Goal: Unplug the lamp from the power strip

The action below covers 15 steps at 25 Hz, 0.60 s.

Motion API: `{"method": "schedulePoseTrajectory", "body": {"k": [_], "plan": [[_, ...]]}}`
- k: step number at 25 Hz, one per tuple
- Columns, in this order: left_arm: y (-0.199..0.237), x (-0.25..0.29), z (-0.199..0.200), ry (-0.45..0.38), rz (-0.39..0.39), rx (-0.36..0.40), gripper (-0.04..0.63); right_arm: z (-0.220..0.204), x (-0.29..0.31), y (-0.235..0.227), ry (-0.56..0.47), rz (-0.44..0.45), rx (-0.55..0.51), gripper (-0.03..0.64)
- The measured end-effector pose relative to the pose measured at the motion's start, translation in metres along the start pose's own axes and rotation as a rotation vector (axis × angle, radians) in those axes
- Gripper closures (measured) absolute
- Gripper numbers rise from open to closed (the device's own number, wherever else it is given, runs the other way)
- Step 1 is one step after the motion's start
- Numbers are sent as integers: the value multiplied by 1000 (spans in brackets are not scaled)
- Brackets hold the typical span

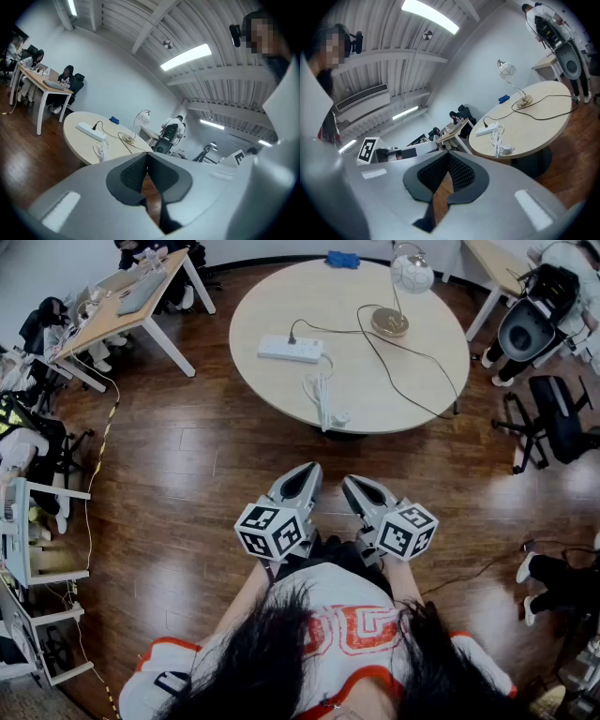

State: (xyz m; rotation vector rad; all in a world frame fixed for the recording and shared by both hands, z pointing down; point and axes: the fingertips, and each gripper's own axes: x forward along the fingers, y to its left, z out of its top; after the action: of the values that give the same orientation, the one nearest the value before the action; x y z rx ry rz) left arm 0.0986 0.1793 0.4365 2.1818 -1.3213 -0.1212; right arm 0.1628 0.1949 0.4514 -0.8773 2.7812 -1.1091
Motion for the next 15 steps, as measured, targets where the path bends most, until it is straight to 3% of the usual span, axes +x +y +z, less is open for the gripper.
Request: {"method": "schedulePoseTrajectory", "body": {"k": [15], "plan": [[32,17,14,-10,54,10,595,6,40,-14,52,56,13,615]]}}
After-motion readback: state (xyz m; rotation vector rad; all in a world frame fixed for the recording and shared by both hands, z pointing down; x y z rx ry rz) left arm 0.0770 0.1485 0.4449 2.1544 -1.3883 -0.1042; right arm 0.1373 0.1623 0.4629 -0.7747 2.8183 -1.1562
